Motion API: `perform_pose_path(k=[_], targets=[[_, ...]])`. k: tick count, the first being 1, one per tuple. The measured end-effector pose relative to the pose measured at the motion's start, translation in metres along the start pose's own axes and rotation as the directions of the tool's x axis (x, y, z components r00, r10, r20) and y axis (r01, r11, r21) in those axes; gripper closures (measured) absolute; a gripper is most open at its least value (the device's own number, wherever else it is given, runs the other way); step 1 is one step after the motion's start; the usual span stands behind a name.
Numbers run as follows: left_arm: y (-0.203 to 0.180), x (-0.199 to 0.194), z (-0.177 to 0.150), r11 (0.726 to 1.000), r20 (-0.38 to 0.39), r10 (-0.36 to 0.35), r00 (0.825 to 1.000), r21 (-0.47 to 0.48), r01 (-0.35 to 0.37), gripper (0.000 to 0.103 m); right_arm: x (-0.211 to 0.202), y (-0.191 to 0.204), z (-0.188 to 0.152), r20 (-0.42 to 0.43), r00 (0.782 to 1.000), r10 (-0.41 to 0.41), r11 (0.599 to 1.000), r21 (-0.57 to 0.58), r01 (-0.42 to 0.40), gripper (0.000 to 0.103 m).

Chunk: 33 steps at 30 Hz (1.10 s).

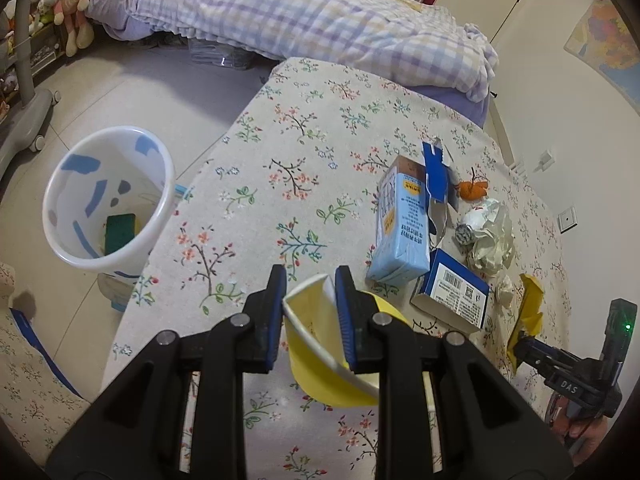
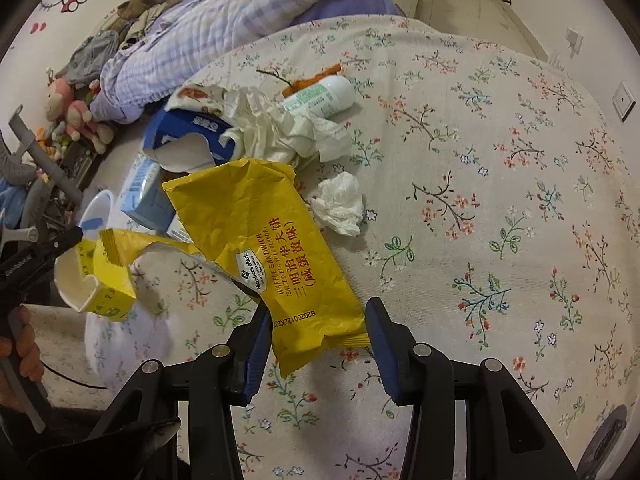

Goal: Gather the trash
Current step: 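Carry the yellow cup over the wastebasket with the left tool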

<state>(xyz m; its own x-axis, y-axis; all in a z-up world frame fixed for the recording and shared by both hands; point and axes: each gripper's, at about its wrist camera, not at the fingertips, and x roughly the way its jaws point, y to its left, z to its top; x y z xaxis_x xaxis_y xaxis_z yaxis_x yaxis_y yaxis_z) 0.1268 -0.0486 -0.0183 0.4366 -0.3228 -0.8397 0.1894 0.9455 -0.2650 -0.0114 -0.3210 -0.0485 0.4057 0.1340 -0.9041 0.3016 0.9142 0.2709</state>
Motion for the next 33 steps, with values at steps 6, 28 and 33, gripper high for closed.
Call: perform_pose_path(k=[6, 28, 33], targets=[[0.016, -0.011, 0.004, 1.000, 0.034, 0.018, 0.999, -0.015, -0.017, 0.076, -0.017, 0.014, 0.006, 0.044, 0.999, 0.032, 0.999, -0.019, -0.031, 0.056], [0.146, -0.012, 0.050, 0.925, 0.175, 0.359, 0.917, -0.202, -0.323, 0.076, 0.028, 0.159, 0.050, 0.004, 0.979, 0.202, 0.969, -0.147, -0.199, 0.056], [0.177, -0.001, 0.056, 0.899, 0.172, 0.398, 0.901, -0.270, -0.345, 0.076, 0.043, 0.188, 0.057, -0.019, 0.977, 0.214, 0.959, -0.185, -0.214, 0.065]])
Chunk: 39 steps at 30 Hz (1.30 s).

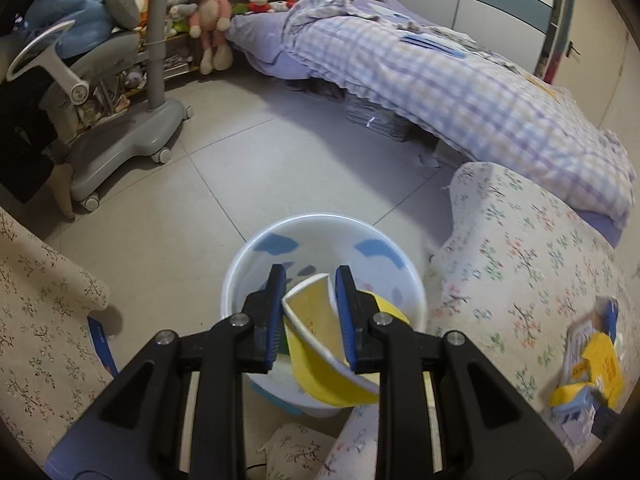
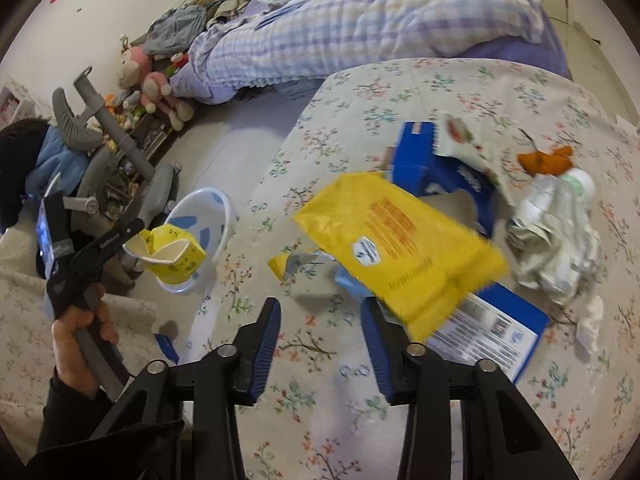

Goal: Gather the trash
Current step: 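Carry the yellow cup over the wastebasket with the left tool, then hold the cup over the basket while the right tool grasps the yellow wipe pack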

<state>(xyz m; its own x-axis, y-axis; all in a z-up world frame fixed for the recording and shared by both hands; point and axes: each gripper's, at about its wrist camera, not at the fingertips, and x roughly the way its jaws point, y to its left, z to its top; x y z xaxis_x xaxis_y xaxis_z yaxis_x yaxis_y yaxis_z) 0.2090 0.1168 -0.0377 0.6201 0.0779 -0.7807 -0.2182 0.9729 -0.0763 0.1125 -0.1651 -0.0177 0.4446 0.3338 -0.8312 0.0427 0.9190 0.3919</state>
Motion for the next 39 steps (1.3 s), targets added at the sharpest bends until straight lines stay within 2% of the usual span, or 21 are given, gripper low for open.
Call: perform_pose_path(k=[4, 9, 10, 14, 17, 20, 24, 30, 39], targets=[[0.010, 0.010, 0.002, 1.000, -0.016, 0.015, 1.000, -0.018, -0.016, 0.076, 0.004, 0.008, 0.008, 0.024, 1.000, 0.004, 1.000, -0.021, -0.003, 0.071], [0.020, 0.009, 0.004, 0.999, -0.030, -0.006, 1.000, -0.040, 0.005, 0.076, 0.006, 0.001, 0.018, 0.024, 0.999, 0.025, 1.000, 0.003, -0.025, 0.071], [0.021, 0.008, 0.003, 0.999, -0.038, -0.014, 0.999, -0.039, 0.012, 0.076, 0.004, -0.002, 0.020, 0.026, 0.999, 0.027, 1.000, 0.008, -0.027, 0.069], [0.027, 0.001, 0.002, 0.995, -0.059, -0.069, 0.996, -0.074, 0.065, 0.076, -0.012, -0.027, 0.025, 0.059, 0.998, 0.017, 0.997, 0.069, -0.021, 0.052], [0.023, -0.006, 0.000, 0.992, -0.068, -0.102, 0.992, -0.079, 0.097, 0.076, -0.022, -0.042, 0.027, 0.084, 0.996, 0.026, 0.994, 0.102, -0.034, 0.042], [0.017, -0.014, -0.003, 0.990, -0.078, -0.132, 0.988, -0.063, 0.128, 0.076, -0.024, -0.046, 0.027, 0.075, 0.997, 0.019, 0.996, 0.090, -0.026, 0.034], [0.005, -0.023, -0.009, 0.987, -0.085, -0.158, 0.984, -0.018, 0.157, 0.076, -0.012, -0.040, 0.025, 0.027, 1.000, -0.014, 1.000, 0.027, 0.013, 0.031], [-0.012, -0.031, -0.016, 0.981, -0.101, -0.186, 0.977, 0.041, 0.191, 0.076, 0.007, -0.035, 0.021, -0.001, 0.989, -0.146, 0.986, -0.079, 0.145, 0.027], [-0.026, -0.036, -0.025, 0.977, -0.116, -0.191, 0.975, 0.070, 0.200, 0.076, 0.016, -0.049, 0.018, -0.018, 0.993, -0.113, 0.992, -0.061, 0.112, 0.028]])
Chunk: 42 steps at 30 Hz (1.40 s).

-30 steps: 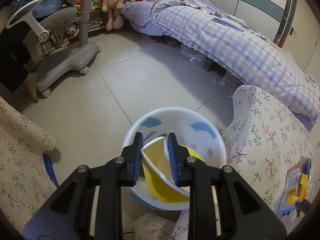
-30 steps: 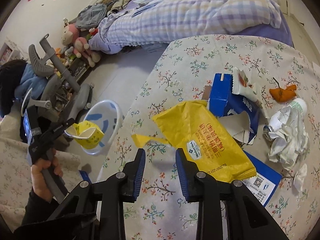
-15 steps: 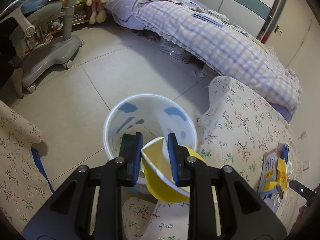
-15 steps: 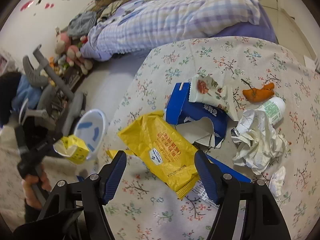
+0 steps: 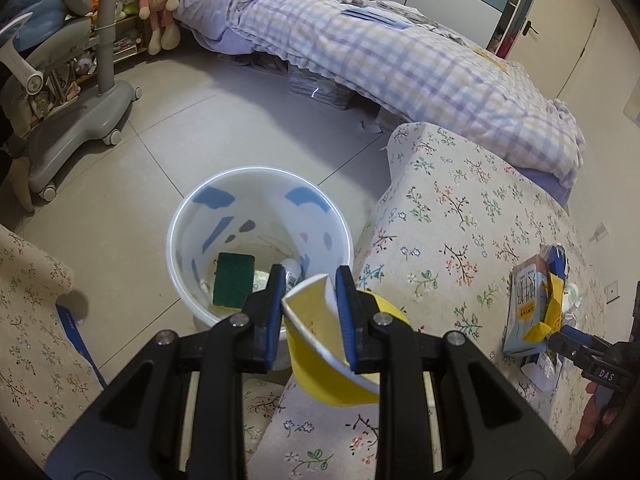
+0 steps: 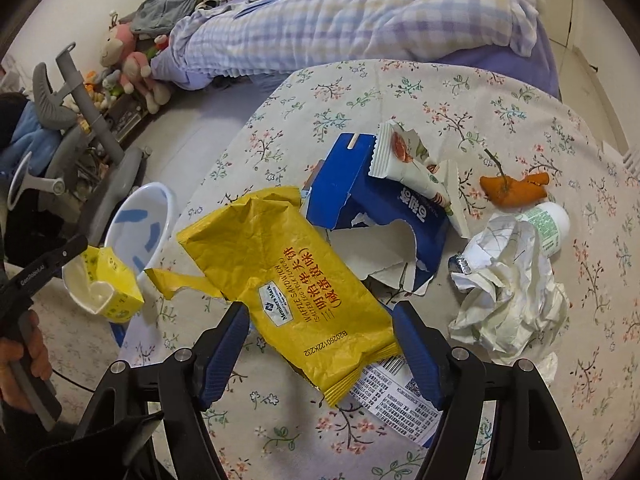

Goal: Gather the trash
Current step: 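Hold the cup over the basket while the right tool grasps the yellow wipe pack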

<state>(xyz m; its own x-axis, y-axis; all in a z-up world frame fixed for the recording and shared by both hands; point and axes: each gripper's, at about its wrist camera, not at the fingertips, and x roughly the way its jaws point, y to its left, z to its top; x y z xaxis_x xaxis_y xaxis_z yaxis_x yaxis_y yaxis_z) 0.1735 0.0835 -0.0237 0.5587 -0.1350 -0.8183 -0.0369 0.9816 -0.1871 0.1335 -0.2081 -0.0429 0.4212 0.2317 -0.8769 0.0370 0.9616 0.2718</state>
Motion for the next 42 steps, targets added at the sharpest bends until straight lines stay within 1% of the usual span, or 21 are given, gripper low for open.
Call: perform_pose_path(k=[3, 6, 8, 9, 11, 13, 17, 21, 25, 26, 28, 30, 32, 33, 34, 35, 40, 42], targets=[[-0.005, -0.003, -0.002, 1.000, 0.000, -0.007, 1.000, 0.011, 0.007, 0.076, 0.001, -0.004, -0.003, -0.007, 1.000, 0.023, 1.000, 0.021, -0.023, 0.029], [-0.007, -0.004, -0.004, 1.000, 0.001, -0.012, 1.000, 0.019, 0.012, 0.076, 0.001, -0.010, -0.006, -0.015, 0.999, 0.035, 0.998, 0.048, -0.034, 0.043], [-0.008, -0.005, -0.004, 1.000, 0.002, -0.013, 1.000, 0.022, 0.013, 0.076, 0.000, -0.014, -0.008, -0.020, 0.998, 0.055, 0.996, 0.076, -0.053, 0.061], [-0.008, -0.006, -0.005, 1.000, 0.002, -0.014, 1.000, 0.024, 0.014, 0.076, 0.000, -0.017, -0.008, -0.026, 0.997, 0.073, 0.993, 0.093, -0.070, 0.065], [-0.007, -0.006, -0.005, 1.000, 0.003, -0.015, 1.000, 0.024, 0.015, 0.076, 0.000, -0.018, -0.011, -0.028, 0.996, 0.085, 0.991, 0.105, -0.081, 0.081], [-0.008, -0.006, -0.005, 1.000, 0.002, -0.014, 1.000, 0.023, 0.014, 0.076, 0.000, -0.019, -0.012, -0.029, 0.995, 0.093, 0.990, 0.107, -0.089, 0.091], [-0.005, -0.007, -0.005, 1.000, 0.003, -0.015, 1.000, 0.007, 0.015, 0.076, -0.004, -0.018, -0.013, -0.020, 0.993, 0.118, 0.987, 0.109, -0.115, 0.095], [-0.001, -0.010, -0.005, 1.000, 0.004, -0.022, 1.000, -0.001, 0.022, 0.076, -0.007, -0.018, -0.013, -0.007, 0.991, 0.136, 0.983, 0.127, -0.134, 0.096], [0.000, -0.011, -0.004, 1.000, 0.008, -0.028, 1.000, 0.011, 0.028, 0.076, -0.010, -0.016, -0.010, 0.016, 0.994, 0.112, 0.986, 0.122, -0.114, 0.095], [0.000, -0.011, -0.004, 1.000, 0.008, -0.028, 1.000, 0.009, 0.028, 0.076, -0.008, -0.016, -0.009, 0.015, 0.993, 0.115, 0.984, 0.131, -0.116, 0.090], [-0.001, -0.011, -0.004, 1.000, 0.008, -0.027, 1.000, 0.005, 0.027, 0.076, -0.005, -0.018, -0.008, 0.008, 0.994, 0.107, 0.984, 0.141, -0.107, 0.085], [0.000, -0.012, -0.004, 1.000, 0.008, -0.029, 1.000, 0.005, 0.029, 0.076, 0.000, -0.018, -0.006, 0.001, 0.995, 0.099, 0.984, 0.145, -0.098, 0.076], [0.000, -0.012, -0.004, 1.000, 0.008, -0.028, 1.000, 0.007, 0.028, 0.076, 0.006, -0.018, -0.004, -0.008, 0.995, 0.100, 0.983, 0.154, -0.098, 0.063], [0.000, -0.012, -0.004, 1.000, 0.007, -0.028, 1.000, 0.006, 0.027, 0.076, 0.008, -0.018, -0.003, -0.008, 0.995, 0.101, 0.983, 0.153, -0.098, 0.059], [0.000, -0.012, -0.004, 1.000, 0.006, -0.027, 1.000, 0.008, 0.027, 0.076, 0.009, -0.018, -0.003, -0.007, 0.995, 0.100, 0.984, 0.152, -0.098, 0.049], [0.001, -0.012, -0.004, 1.000, 0.005, -0.027, 1.000, 0.009, 0.027, 0.076, 0.011, -0.017, -0.002, -0.003, 0.995, 0.098, 0.984, 0.150, -0.096, 0.047], [0.003, -0.012, -0.005, 1.000, 0.000, -0.027, 1.000, 0.015, 0.027, 0.076, 0.016, -0.010, 0.001, 0.005, 0.994, 0.108, 0.986, 0.127, -0.108, 0.047], [0.002, -0.012, -0.005, 0.999, -0.001, -0.030, 1.000, 0.019, 0.030, 0.076, 0.019, -0.006, 0.002, 0.002, 0.992, 0.126, 0.987, 0.104, -0.126, 0.047]])
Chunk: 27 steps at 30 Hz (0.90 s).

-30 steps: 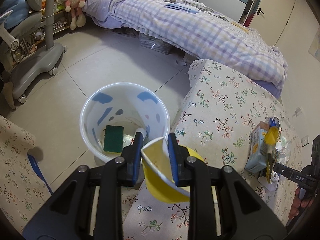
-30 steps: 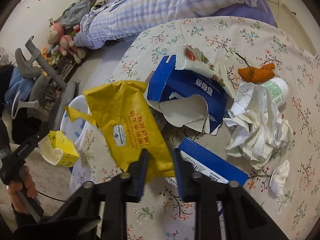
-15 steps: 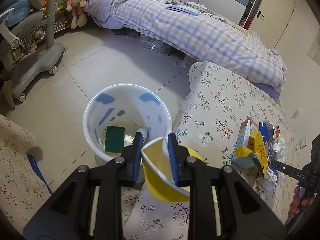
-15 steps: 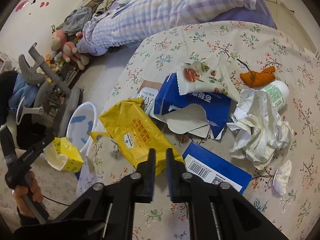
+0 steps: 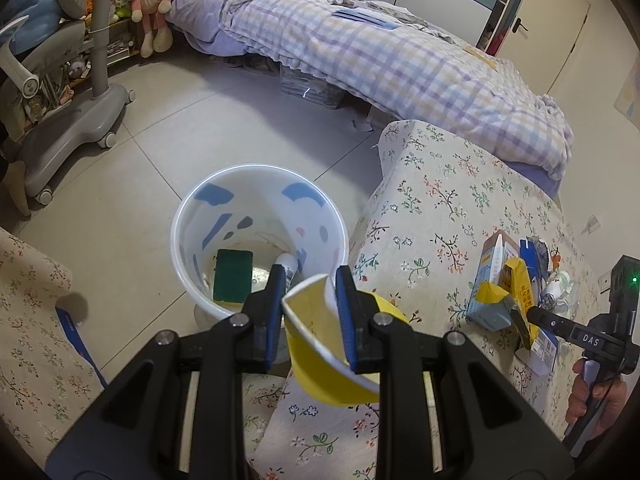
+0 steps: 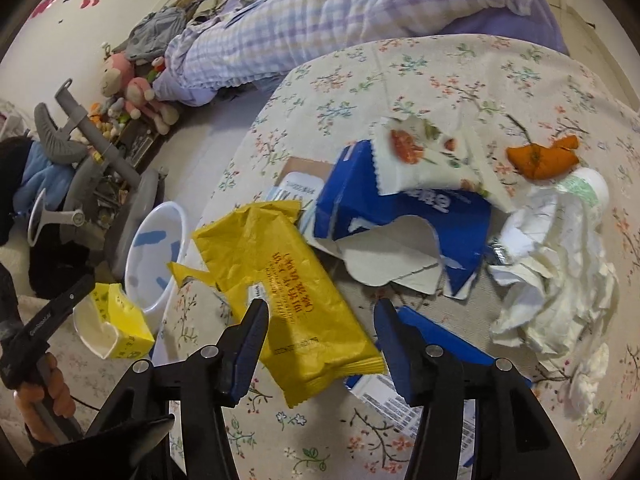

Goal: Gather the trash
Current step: 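Hold the cup over the basket while the right tool grasps the yellow wipe pack, then open the left tool to drop the cup while the right tool carries the wipe pack over the basket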

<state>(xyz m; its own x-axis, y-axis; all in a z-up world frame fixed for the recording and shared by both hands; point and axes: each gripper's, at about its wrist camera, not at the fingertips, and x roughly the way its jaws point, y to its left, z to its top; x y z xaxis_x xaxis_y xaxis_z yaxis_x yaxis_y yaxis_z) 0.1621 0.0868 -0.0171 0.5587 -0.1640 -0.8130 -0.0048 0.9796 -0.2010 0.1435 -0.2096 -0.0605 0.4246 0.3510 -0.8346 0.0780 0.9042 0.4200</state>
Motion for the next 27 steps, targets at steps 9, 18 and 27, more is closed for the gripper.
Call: perform_pose_path(k=[9, 18, 27], targets=[[-0.001, 0.002, -0.002, 1.000, -0.012, -0.007, 1.000, 0.001, 0.007, 0.076, 0.020, 0.006, -0.003, -0.069, 0.996, 0.049, 0.998, -0.029, -0.052, 0.083], [0.002, -0.002, -0.001, 1.000, 0.003, -0.010, 1.000, 0.001, 0.010, 0.076, -0.002, 0.018, -0.010, -0.031, 0.997, 0.071, 0.996, -0.053, -0.072, 0.096], [0.025, -0.003, 0.010, 0.998, 0.056, 0.045, 0.997, -0.042, -0.043, 0.076, -0.021, 0.033, -0.005, 0.037, 0.995, 0.090, 0.994, -0.058, -0.088, 0.096]])
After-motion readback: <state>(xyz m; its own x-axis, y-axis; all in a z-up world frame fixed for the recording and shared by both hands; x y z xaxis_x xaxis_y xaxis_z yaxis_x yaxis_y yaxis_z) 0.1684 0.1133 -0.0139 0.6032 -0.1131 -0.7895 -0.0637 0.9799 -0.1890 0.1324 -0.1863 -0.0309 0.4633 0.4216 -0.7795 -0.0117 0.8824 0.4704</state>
